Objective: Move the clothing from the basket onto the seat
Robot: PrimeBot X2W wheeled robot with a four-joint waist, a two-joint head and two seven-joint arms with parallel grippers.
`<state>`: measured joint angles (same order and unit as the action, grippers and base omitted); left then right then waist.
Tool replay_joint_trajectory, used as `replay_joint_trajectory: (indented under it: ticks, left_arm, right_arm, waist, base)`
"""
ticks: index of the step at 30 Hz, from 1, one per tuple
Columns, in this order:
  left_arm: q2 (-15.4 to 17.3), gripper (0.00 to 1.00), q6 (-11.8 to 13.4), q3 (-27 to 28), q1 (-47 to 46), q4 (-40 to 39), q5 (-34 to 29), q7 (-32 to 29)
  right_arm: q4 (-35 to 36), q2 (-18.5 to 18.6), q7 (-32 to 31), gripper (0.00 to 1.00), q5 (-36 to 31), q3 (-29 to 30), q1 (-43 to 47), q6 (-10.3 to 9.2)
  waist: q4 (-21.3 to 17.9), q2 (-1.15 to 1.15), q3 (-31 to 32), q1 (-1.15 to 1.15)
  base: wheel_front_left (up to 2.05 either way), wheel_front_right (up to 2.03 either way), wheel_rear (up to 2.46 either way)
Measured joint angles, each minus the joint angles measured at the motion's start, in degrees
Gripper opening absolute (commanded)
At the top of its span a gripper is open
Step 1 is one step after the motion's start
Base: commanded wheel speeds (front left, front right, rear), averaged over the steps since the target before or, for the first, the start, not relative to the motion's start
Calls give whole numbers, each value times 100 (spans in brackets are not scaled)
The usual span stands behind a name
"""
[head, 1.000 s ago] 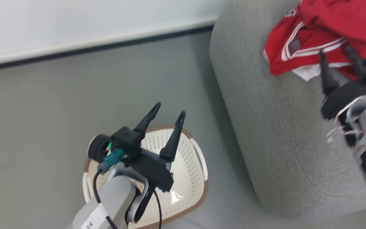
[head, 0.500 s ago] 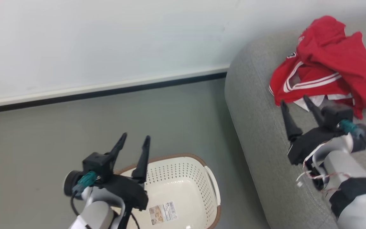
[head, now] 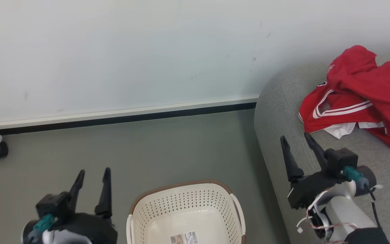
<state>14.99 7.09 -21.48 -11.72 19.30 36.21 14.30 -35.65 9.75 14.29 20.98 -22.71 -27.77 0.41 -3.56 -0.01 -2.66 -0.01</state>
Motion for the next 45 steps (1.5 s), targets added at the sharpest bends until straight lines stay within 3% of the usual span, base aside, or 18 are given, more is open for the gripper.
replay_joint_trajectory:
  ticks: [8, 15, 28, 45]
  left_arm:
    - [110, 100, 3, 478, 693, -327, -167, 0]
    - [-5, 100, 4, 889, 1238, -631, -448, 0]
    - [-319, 100, 4, 1496, 2067, -1211, -790, 0]
    - [-480, 100, 4, 1501, 2068, -1502, -1051, 0]
  right_arm:
    - [753, -48, 2, 100, -76, 94, 706, -293]
    - [1392, -13, 11, 100, -85, 279, 1455, -452]
    - [2370, 116, 16, 100, -238, 448, 2261, -552]
    - [2775, 129, 18, 100, -297, 559, 2375, -603]
  waist:
    - [-11, 0, 165, 0]
    - [-27, 0, 362, 0]
    - [56, 0, 568, 1]
    - [108, 0, 473, 1]
  base:
    - [0, 0, 0]
    - [0, 0, 0]
    - [0, 0, 0]
    - [0, 0, 0]
